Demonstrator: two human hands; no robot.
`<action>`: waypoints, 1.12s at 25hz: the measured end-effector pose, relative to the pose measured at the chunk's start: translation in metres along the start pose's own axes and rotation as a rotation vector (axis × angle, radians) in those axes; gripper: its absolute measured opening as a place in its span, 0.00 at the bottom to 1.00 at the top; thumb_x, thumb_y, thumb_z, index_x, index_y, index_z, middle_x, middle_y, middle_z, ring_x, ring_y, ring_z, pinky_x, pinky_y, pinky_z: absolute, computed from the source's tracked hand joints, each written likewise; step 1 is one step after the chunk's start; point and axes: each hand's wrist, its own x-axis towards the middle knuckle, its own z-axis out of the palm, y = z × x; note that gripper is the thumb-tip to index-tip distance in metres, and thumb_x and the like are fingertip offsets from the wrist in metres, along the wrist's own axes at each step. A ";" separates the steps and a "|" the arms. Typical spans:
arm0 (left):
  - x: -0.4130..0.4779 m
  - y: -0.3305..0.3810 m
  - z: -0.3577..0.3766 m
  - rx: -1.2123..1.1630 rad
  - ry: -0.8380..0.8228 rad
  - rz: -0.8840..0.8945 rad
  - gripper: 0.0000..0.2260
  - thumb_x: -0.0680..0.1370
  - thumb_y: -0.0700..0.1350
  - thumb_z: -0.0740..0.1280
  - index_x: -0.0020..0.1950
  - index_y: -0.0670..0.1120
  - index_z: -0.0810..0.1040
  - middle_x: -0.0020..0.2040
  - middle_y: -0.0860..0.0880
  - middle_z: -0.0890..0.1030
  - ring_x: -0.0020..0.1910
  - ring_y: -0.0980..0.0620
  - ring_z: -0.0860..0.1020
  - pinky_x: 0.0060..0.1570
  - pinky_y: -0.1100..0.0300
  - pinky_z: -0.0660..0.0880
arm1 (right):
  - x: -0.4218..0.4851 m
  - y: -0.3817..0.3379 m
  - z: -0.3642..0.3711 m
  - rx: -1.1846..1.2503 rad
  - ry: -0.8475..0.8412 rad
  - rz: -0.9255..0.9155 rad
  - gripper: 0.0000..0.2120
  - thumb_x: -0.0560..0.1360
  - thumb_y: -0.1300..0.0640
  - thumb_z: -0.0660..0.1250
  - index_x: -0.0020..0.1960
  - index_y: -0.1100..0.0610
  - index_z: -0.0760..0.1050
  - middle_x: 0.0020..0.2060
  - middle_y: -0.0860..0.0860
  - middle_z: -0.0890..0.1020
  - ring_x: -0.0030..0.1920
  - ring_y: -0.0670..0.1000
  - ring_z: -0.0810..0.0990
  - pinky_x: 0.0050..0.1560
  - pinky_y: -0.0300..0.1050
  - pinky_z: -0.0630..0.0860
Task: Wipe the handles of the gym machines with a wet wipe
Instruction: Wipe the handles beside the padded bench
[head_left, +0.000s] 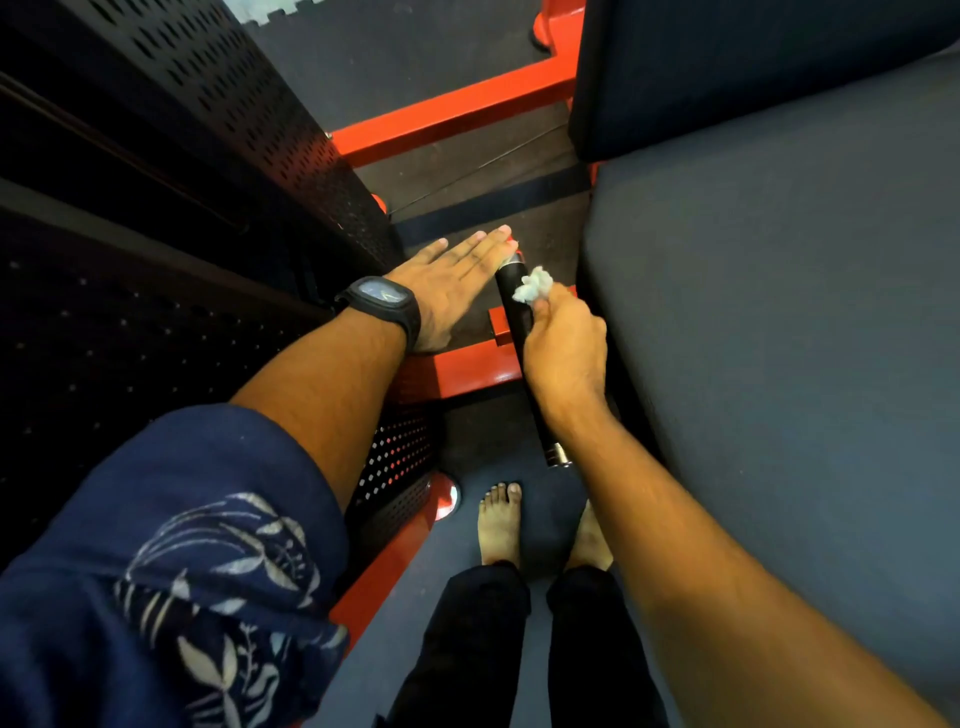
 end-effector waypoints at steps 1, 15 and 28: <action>0.000 0.001 0.000 -0.020 -0.001 -0.006 0.52 0.69 0.30 0.64 0.80 0.50 0.31 0.81 0.51 0.34 0.81 0.51 0.40 0.79 0.48 0.46 | 0.002 -0.003 0.000 -0.025 0.009 -0.029 0.13 0.83 0.58 0.57 0.60 0.54 0.79 0.51 0.59 0.84 0.52 0.63 0.80 0.50 0.52 0.75; 0.001 0.000 0.003 -0.027 0.000 -0.013 0.54 0.67 0.31 0.66 0.79 0.50 0.29 0.81 0.52 0.33 0.81 0.51 0.39 0.79 0.49 0.45 | 0.007 -0.017 -0.002 0.018 0.032 0.068 0.15 0.82 0.56 0.56 0.47 0.60 0.79 0.45 0.60 0.83 0.47 0.63 0.81 0.45 0.54 0.77; 0.000 -0.002 0.006 -0.034 0.033 0.001 0.48 0.73 0.36 0.65 0.81 0.50 0.34 0.81 0.51 0.35 0.81 0.50 0.41 0.79 0.47 0.47 | -0.011 -0.008 -0.001 -0.611 -0.116 -0.481 0.18 0.84 0.61 0.52 0.70 0.66 0.68 0.74 0.64 0.65 0.69 0.60 0.71 0.60 0.49 0.74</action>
